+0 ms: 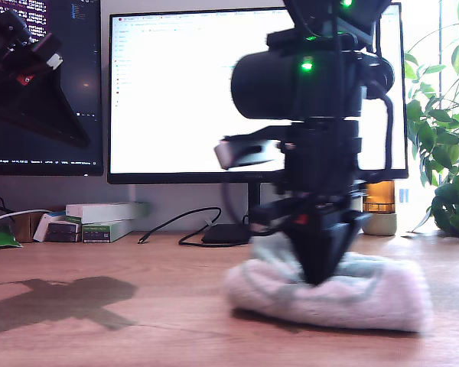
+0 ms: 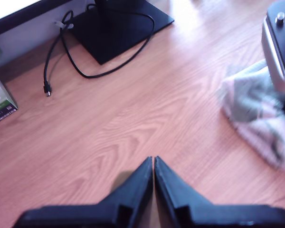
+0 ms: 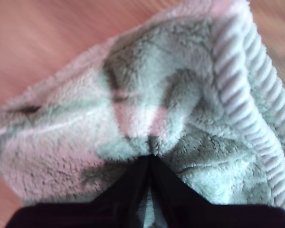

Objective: Fold the tea towel to a neat square and place it to the right

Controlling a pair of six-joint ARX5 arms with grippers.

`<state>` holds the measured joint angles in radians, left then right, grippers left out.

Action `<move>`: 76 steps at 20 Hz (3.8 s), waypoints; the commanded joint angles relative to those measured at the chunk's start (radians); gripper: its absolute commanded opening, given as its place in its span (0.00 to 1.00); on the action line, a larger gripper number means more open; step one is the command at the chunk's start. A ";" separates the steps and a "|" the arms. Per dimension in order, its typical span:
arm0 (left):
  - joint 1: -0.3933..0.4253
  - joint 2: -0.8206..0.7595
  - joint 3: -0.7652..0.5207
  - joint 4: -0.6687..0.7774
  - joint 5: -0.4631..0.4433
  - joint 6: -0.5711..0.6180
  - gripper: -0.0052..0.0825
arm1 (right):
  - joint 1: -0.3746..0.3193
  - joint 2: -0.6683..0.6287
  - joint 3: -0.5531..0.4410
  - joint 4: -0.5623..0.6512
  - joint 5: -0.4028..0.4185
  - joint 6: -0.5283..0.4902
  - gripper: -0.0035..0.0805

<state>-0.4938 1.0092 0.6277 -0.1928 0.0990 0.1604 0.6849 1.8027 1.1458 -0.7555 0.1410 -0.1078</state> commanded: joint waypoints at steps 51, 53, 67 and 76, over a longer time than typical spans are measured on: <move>0.014 -0.003 -0.020 0.036 0.137 -0.003 0.03 | -0.475 -0.360 -0.273 -0.074 0.297 0.159 0.03; 0.014 -0.003 -0.020 0.037 0.145 -0.003 0.03 | -0.467 -0.387 -0.249 -0.082 0.296 0.159 0.03; 0.013 -0.003 -0.019 0.157 0.290 -0.004 0.03 | -0.160 -0.710 -0.194 0.350 0.054 0.263 0.03; 0.089 -0.003 -0.035 0.261 0.233 -0.082 0.03 | -0.079 -0.668 -0.337 0.731 0.068 0.156 0.03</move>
<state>-0.4271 1.0096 0.6243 0.0433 0.3363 0.0837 0.6121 1.1187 0.8627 -0.0681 0.1974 0.0505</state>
